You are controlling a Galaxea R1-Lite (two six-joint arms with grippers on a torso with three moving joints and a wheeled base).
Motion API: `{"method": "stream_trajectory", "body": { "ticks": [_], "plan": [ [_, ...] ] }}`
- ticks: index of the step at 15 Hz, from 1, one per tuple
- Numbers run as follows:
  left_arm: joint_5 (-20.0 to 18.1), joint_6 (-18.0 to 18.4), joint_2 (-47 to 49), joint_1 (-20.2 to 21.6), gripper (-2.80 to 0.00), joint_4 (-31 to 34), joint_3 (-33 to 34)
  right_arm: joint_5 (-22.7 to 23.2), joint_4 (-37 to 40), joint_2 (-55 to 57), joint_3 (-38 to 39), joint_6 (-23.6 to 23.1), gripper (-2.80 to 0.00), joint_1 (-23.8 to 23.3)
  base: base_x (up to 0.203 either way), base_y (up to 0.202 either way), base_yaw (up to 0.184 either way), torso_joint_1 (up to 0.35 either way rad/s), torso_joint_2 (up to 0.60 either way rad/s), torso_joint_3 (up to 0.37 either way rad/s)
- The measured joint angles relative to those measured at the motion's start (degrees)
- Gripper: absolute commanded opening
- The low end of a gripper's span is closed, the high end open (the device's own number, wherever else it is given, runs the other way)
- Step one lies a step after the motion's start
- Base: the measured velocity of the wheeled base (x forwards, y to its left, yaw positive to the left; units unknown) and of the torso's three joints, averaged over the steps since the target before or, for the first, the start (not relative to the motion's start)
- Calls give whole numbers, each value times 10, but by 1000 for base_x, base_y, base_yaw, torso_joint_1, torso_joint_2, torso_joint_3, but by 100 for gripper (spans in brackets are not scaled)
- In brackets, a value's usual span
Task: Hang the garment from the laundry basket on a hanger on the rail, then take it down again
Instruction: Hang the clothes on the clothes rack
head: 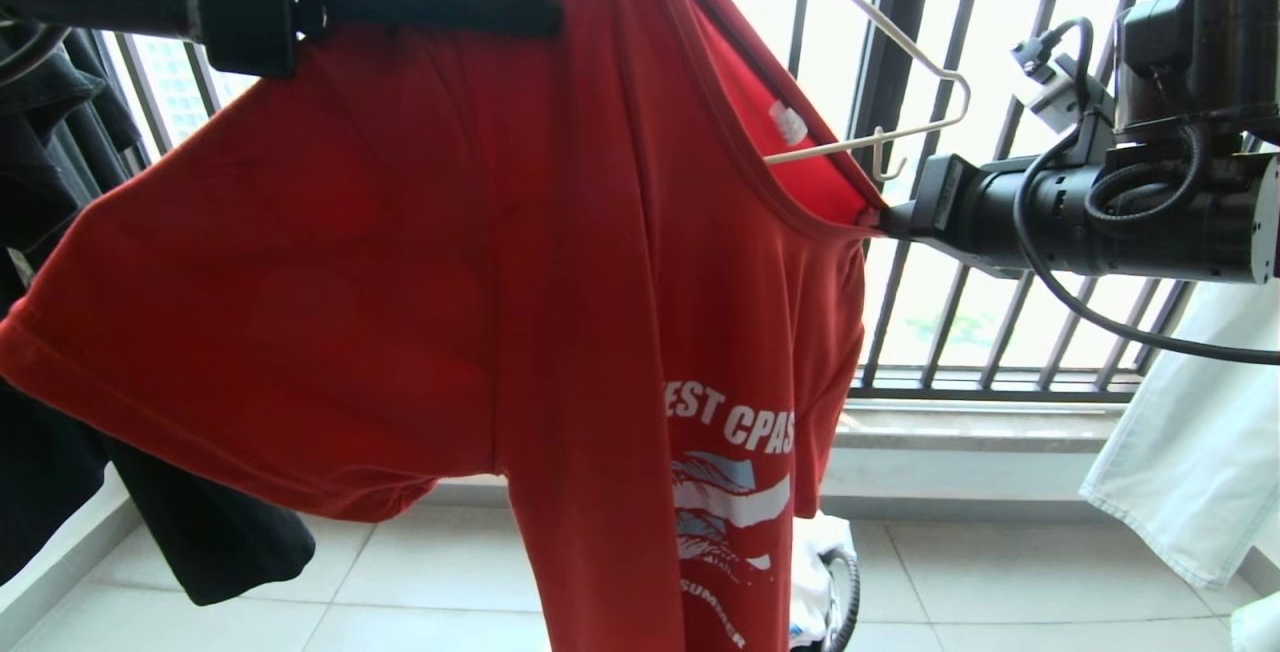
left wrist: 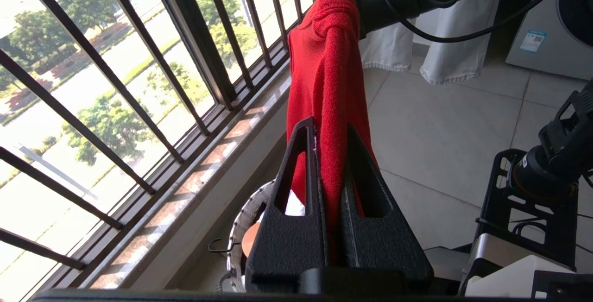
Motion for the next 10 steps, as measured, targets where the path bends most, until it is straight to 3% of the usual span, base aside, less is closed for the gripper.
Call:
{"method": "stream_trajectory", "body": {
  "ticks": [5,10],
  "plan": [
    [2,1,2,3,-280,-7,-1,45,85,-13,-25,-38,-280,-34,0,0,0,0,0,0],
    [4,1,5,4,-280,-14,-2,49,183,-22,-56,-84,-280,-43,0,0,0,0,0,0]
  ]
}}
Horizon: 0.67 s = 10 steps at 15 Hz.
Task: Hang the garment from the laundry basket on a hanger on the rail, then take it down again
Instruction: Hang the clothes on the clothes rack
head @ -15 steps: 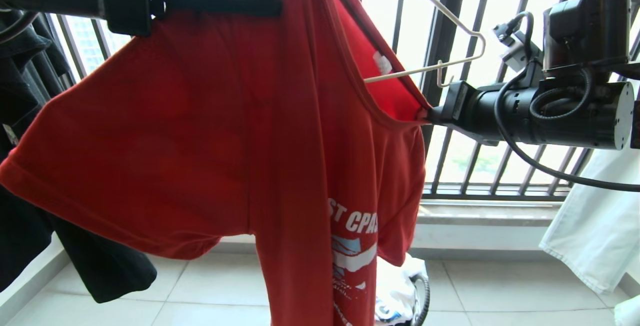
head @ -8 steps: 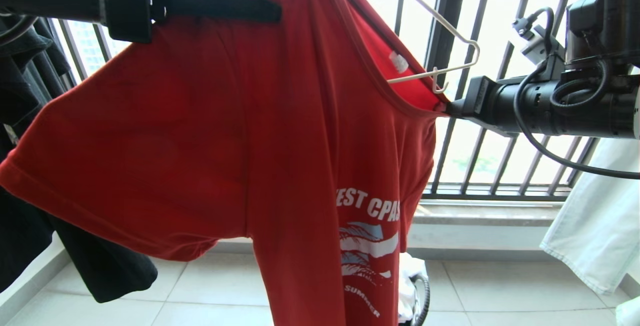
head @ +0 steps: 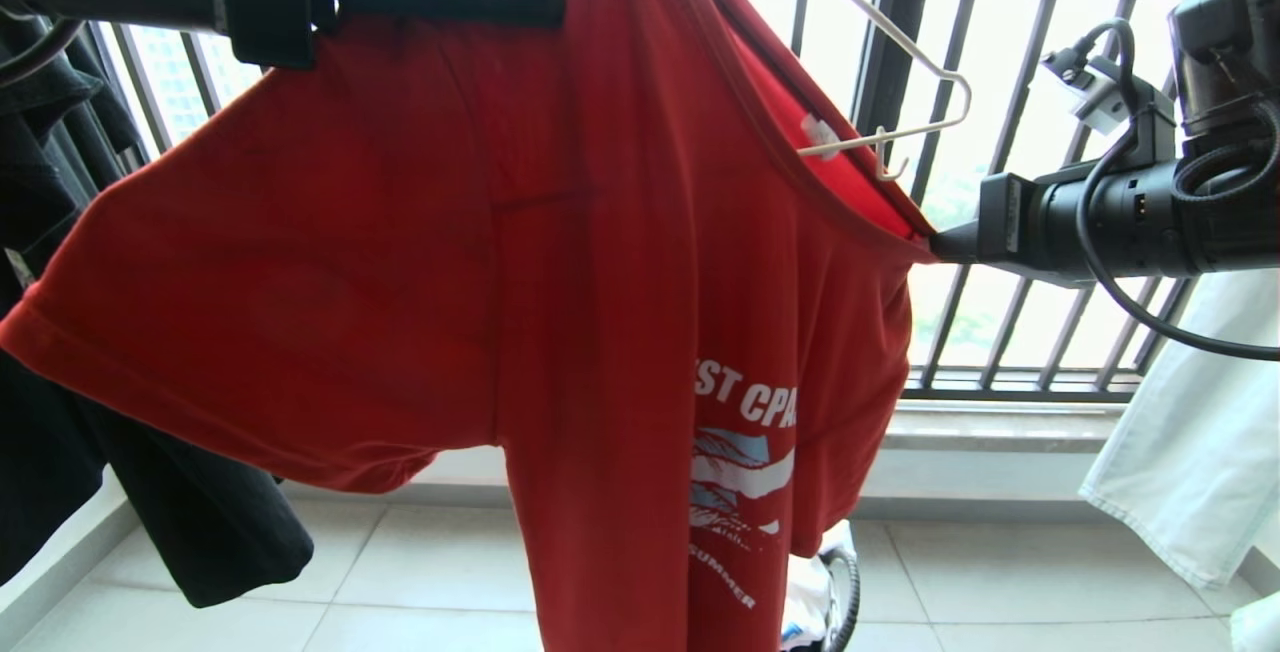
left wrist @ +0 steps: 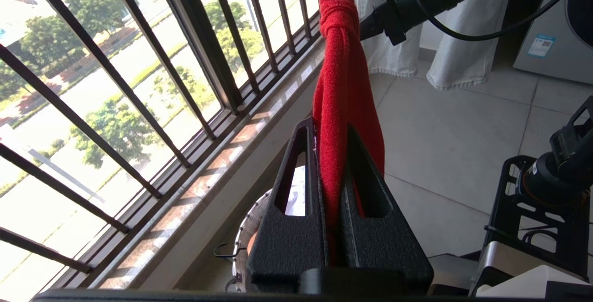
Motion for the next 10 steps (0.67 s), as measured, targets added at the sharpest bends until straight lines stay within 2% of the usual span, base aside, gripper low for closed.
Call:
{"method": "stream_trajectory", "body": {
  "ticks": [4,10],
  "plan": [
    [11,-1,2,0,-280,0,17,29,49,-3,-20,-22,-280,-16,0,0,0,0,0,0],
    [12,1,-9,-2,-280,0,61,33,55,-5,-34,-23,-280,-30,0,0,0,0,0,0]
  ]
}}
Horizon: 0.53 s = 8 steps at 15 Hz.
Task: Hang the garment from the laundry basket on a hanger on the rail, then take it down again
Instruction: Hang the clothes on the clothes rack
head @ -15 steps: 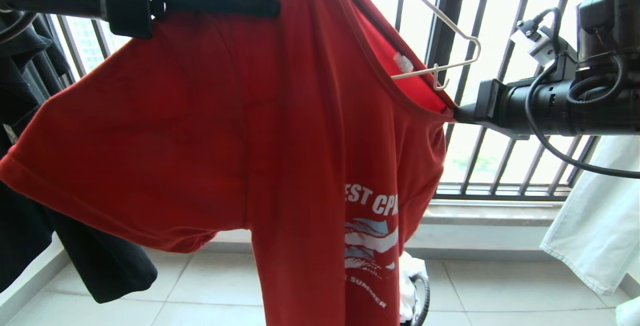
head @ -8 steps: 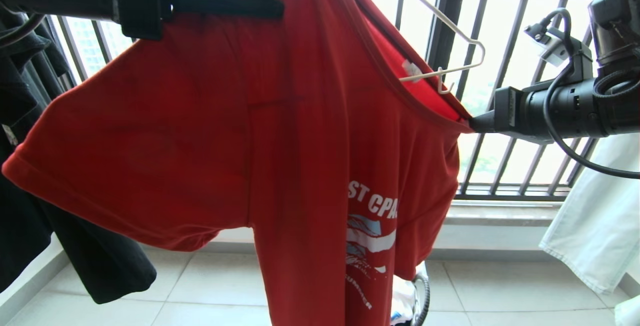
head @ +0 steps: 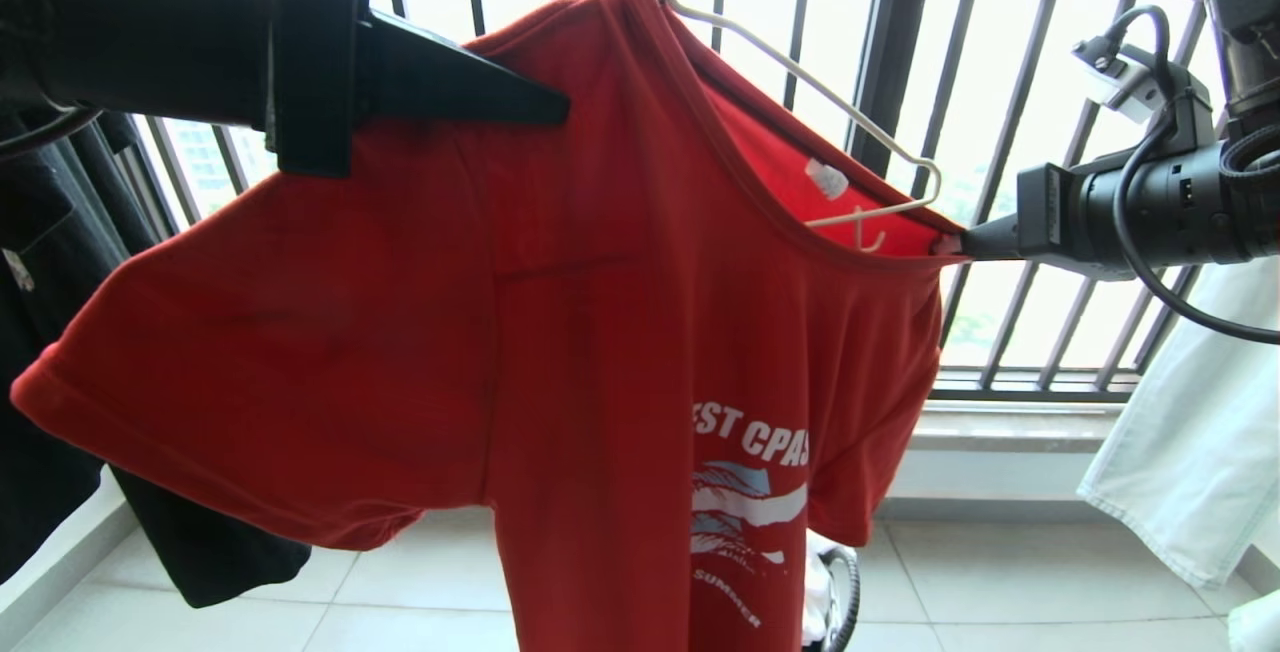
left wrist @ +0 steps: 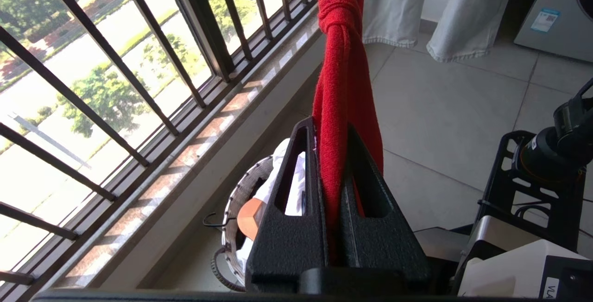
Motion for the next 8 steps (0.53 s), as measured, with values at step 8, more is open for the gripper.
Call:
{"method": "stream_trajectory", "body": {
  "ticks": [8],
  "plan": [
    [6,20,7,0,-280,-10,48,0,5,2,-7,0,-280,-9,0,0,0,0,0,0]
  ]
}}
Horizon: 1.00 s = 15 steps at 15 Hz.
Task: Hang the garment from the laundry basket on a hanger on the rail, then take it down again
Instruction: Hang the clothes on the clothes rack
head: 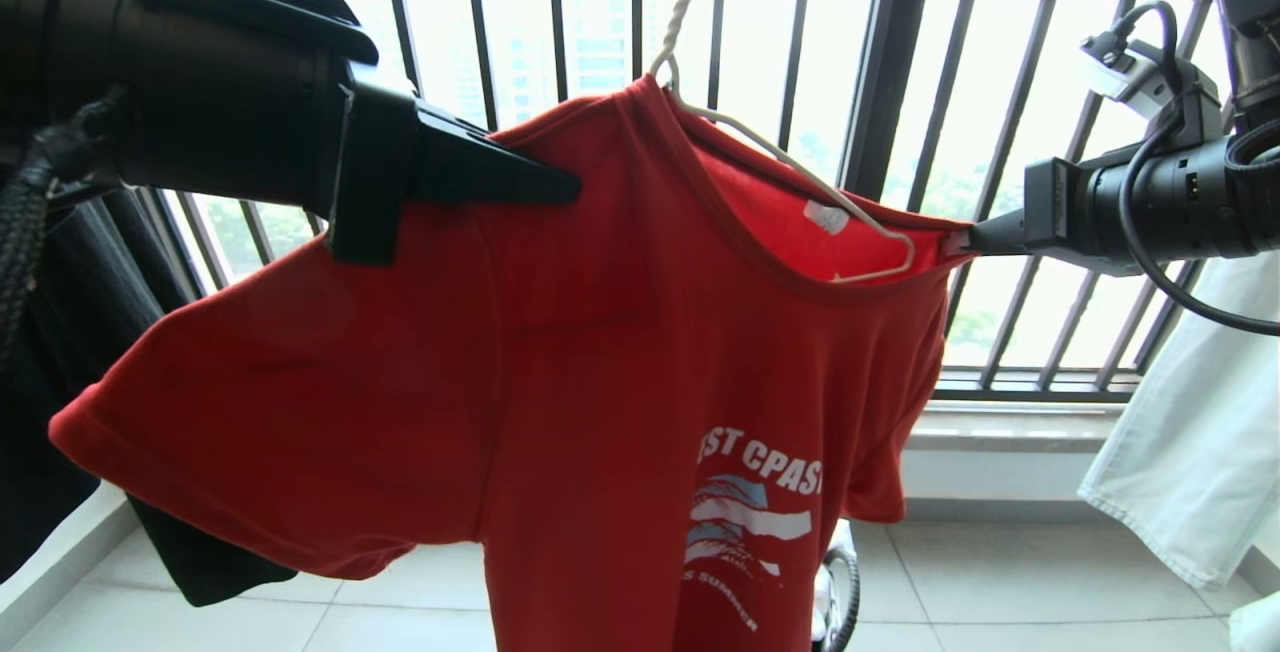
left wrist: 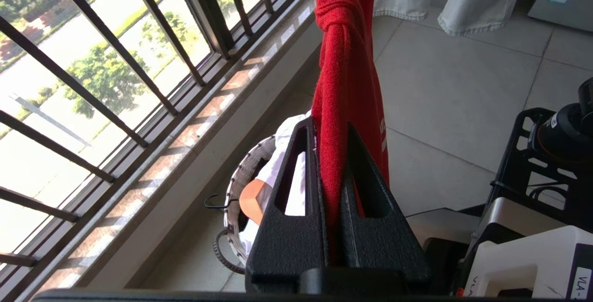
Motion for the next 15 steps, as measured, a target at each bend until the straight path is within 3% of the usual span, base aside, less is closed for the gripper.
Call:
{"method": "stream_trajectory", "body": {
  "ticks": [7,10,15],
  "plan": [
    [17,-6,58,0,-280,-40,25,4,8,3,-9,3,-280,0,0,0,0,0,0,0],
    [18,-11,77,0,-280,-112,78,5,0,7,-9,7,-280,4,0,0,0,0,0,0],
    [18,-71,86,-24,-280,-277,182,2,-28,22,-20,16,-280,26,0,0,0,0,0,0]
  ]
}}
